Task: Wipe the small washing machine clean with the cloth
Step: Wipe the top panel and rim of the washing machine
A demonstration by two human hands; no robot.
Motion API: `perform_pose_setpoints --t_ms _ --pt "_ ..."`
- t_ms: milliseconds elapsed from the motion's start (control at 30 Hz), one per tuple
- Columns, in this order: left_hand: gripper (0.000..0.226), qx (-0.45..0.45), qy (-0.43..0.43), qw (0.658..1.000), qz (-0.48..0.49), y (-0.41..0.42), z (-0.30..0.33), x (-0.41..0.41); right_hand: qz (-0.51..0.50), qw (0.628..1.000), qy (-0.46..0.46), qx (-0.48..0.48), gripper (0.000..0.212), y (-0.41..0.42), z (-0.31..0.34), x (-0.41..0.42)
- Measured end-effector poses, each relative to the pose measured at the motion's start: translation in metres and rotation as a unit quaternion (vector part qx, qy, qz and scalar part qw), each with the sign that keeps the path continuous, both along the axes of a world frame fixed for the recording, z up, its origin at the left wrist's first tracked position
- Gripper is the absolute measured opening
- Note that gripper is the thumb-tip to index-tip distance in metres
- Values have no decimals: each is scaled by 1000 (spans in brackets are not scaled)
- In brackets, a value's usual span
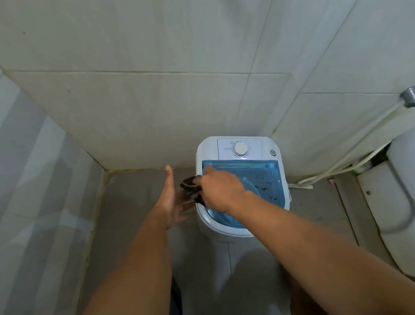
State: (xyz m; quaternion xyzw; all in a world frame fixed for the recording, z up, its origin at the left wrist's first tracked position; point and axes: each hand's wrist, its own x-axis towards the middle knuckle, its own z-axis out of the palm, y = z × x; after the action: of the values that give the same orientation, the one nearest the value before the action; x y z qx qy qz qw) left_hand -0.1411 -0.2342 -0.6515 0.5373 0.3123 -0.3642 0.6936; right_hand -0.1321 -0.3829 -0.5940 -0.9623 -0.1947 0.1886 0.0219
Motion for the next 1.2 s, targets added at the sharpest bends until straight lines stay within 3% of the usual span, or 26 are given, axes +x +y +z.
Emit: perform_pose_setpoints --t_ms 100,267,400,633,833,1100,1200 --pt "122 24 -3 1000 7 -3 6 -3 -18 1000 -9 0 37 -17 -21 -41" --pt "129 43 -9 999 -18 -2 15 -6 41 999 20 0 49 -65 -23 -94" --pt "125 48 -17 999 -15 -6 17 -8 62 997 47 -8 44 -71 -1 -73" --pt "118 50 -5 999 -13 -4 15 -9 -27 998 -15 52 43 -15 -29 -62" --pt "135 56 -6 998 -42 1 14 -9 44 997 -45 32 59 -64 -52 -107" --pt "133 15 7 1000 -21 11 4 -9 125 990 -66 -17 50 -29 -42 -80" --pt "127 -24 16 1000 -4 16 1 -6 95 992 -84 -25 40 -1 -35 -32"
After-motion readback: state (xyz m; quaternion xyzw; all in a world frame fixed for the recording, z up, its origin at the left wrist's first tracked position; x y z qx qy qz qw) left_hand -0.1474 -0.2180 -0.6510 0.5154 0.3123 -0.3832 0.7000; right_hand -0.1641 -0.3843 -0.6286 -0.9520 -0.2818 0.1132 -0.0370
